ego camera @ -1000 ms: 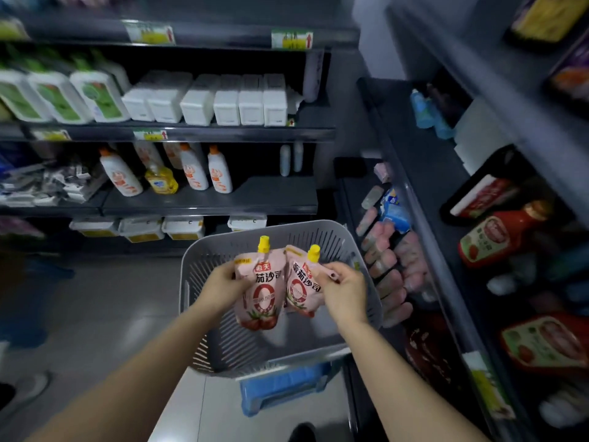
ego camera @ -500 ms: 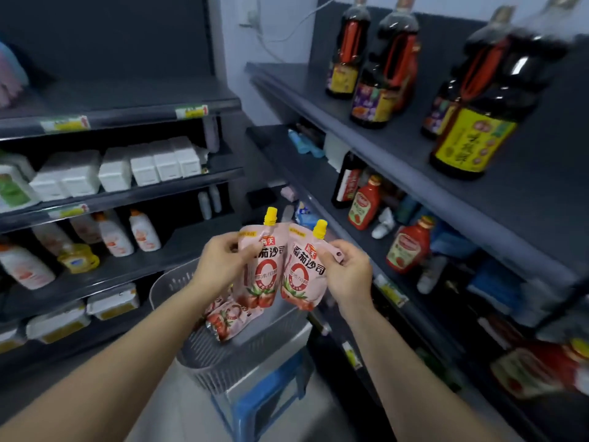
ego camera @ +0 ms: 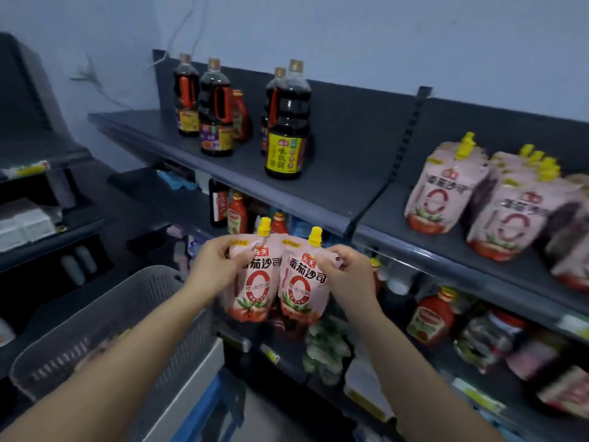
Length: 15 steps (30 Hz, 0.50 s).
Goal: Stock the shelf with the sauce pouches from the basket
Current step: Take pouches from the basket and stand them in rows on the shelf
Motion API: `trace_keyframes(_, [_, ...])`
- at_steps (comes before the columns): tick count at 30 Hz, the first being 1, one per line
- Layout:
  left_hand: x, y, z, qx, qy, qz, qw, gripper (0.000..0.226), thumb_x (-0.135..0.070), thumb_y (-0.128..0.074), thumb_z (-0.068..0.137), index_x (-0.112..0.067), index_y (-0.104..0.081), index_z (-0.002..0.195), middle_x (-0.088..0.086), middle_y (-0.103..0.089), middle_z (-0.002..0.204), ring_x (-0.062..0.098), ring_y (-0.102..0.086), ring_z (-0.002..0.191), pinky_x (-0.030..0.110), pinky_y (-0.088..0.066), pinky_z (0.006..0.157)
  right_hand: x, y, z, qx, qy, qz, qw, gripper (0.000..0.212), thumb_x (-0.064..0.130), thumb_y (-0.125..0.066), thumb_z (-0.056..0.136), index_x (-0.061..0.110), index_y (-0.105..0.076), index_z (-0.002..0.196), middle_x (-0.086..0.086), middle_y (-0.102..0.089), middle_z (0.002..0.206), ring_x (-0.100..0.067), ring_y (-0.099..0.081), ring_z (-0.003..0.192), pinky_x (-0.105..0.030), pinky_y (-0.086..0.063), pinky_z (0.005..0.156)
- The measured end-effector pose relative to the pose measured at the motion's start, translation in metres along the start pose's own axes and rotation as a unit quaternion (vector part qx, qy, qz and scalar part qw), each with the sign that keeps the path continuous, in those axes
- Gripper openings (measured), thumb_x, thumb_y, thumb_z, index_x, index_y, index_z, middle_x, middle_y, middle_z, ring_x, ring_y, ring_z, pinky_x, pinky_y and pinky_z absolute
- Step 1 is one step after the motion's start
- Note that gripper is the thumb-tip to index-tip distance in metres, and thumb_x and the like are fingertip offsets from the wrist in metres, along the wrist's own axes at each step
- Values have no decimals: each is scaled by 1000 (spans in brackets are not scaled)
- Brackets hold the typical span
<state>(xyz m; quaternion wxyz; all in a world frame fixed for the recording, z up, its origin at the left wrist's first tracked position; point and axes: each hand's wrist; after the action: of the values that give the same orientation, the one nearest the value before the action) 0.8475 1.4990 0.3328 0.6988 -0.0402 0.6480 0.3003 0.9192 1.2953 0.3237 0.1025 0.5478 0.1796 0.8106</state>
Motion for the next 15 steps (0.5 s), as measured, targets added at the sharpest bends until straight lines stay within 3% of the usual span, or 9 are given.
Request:
trace_keyframes(3, [-28, -41, -15, 31, -22, -27, 999, 23, -6, -66, 87, -17, -69, 106, -2, -72, 89, 11, -69, 80, 32, -57, 78, -5, 59, -16, -43, -10, 2, 999, 12, 12, -67, 83, 17, -67, 72, 5, -64, 69, -20, -61, 73, -33, -48, 67])
trace_keyframes(6, [-59, -84, -36, 67, -56, -47, 995, 25, -5, -65, 87, -21, -67, 106, -15, -68, 81, -6, -65, 68, 16, -54, 66, -10, 121, -38, -76, -13, 11, 997, 13, 11, -68, 83, 14, -67, 70, 2, -64, 66, -13, -56, 65, -34, -48, 64])
trace_keyframes(8, [-78, -112, -52, 85, -65, -68, 992, 24, -3, -66, 86, -18, -68, 105, -16, -69, 78, 0, -65, 71, 16, -52, 64, -13, 162, -55, -101, -14, 16, 995, 12, 12, -69, 82, 13, -68, 71, 2, -64, 65, -10, -55, 64, -33, -48, 64])
trace_keyframes(12, [-116, -163, -86, 125, -84, -93, 984, 27, -2, -66, 85, -28, -69, 92, -14, -72, 76, 13, -67, 77, 31, -54, 75, -19, 240, -88, -131, -27, 21, 991, 14, 15, -70, 83, 15, -67, 70, 2, -61, 63, -14, -54, 66, -34, -46, 64])
trace_keyframes(15, [-145, -202, -113, 155, -96, -117, 976, 28, 0, -64, 86, -28, -67, 86, -14, -72, 71, 7, -67, 68, 24, -55, 65, -20, 296, -113, -153, -37, 16, 987, 14, 16, -69, 84, 14, -67, 70, -4, -64, 68, -16, -56, 67, -33, -46, 64])
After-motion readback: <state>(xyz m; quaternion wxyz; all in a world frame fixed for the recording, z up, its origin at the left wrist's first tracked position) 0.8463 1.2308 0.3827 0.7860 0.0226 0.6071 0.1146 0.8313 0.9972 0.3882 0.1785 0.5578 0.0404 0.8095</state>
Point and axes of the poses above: each hand's wrist, its own z-axis towards the middle knuckle, its own y-axis out of the back of the hand, x = y × z
